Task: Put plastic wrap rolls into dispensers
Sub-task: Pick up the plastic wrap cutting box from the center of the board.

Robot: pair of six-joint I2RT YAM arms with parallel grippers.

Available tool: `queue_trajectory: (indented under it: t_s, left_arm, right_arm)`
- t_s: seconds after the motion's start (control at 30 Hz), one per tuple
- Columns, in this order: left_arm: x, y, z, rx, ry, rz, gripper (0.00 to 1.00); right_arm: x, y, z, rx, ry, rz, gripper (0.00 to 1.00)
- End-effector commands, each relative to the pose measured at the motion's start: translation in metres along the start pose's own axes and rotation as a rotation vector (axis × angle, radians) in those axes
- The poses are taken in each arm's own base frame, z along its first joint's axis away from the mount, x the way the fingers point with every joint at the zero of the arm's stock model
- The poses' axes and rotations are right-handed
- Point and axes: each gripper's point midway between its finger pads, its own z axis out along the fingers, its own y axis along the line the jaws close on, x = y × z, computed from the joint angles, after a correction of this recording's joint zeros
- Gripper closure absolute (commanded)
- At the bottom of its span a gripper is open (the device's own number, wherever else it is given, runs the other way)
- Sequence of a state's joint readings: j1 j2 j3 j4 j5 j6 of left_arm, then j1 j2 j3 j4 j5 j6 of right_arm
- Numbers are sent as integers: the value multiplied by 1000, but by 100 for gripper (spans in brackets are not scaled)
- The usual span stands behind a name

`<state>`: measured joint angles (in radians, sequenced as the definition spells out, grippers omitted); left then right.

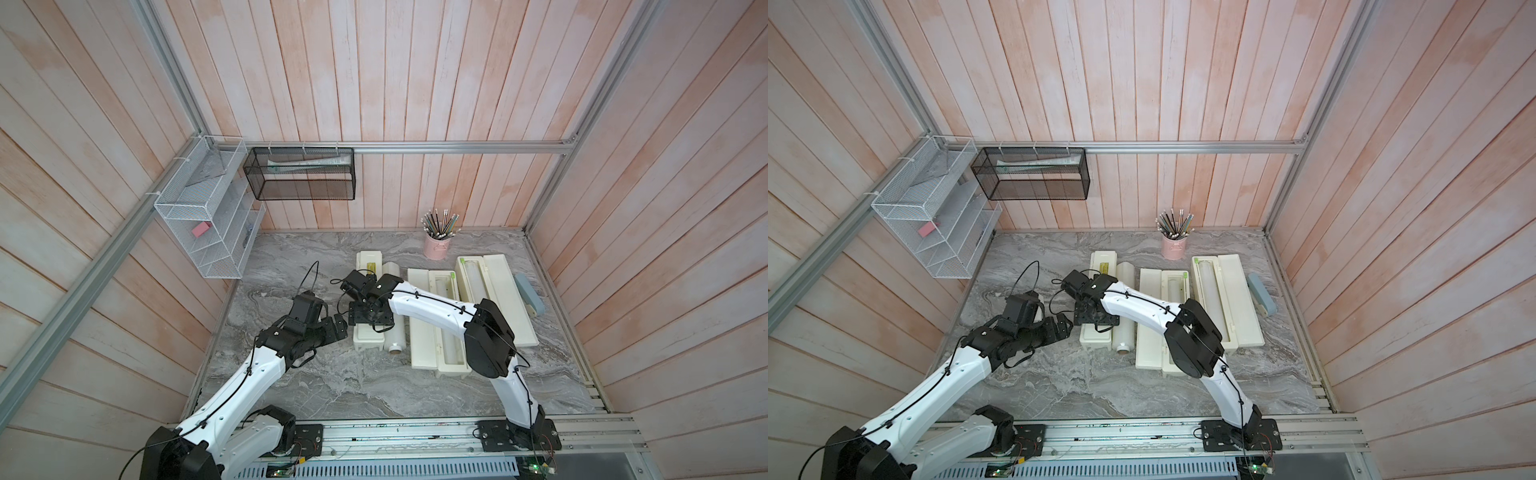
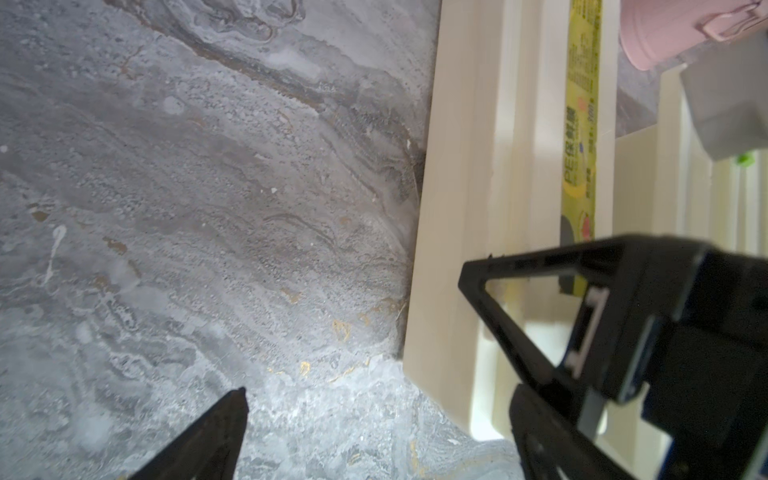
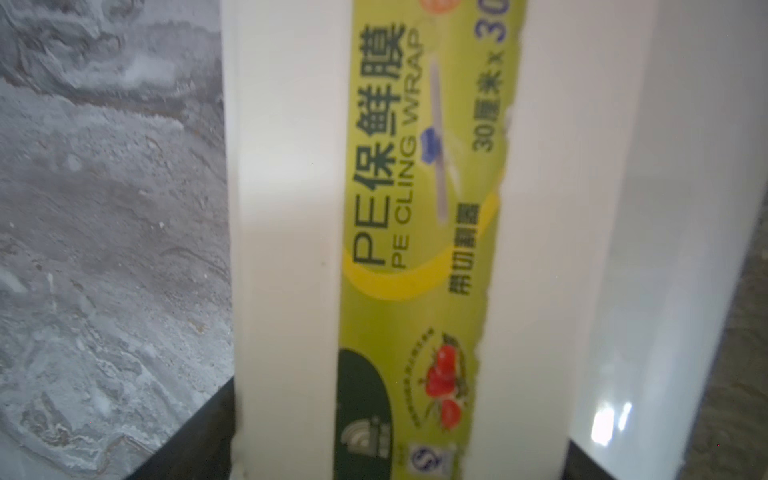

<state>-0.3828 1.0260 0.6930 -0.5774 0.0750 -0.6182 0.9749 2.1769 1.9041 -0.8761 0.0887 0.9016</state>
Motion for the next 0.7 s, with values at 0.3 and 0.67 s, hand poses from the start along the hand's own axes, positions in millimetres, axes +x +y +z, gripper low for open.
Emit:
queue_trajectory:
  t_s: [0.3, 0.67]
  left_arm:
    - [-21, -34, -2, 105, -265, 209, 0]
    - [-2, -74, 2, 79, -447, 509, 0]
  right_arm:
    - [-91, -4, -52, -290, -69, 71, 42]
    - [-115, -2, -92, -465, -56, 108, 46]
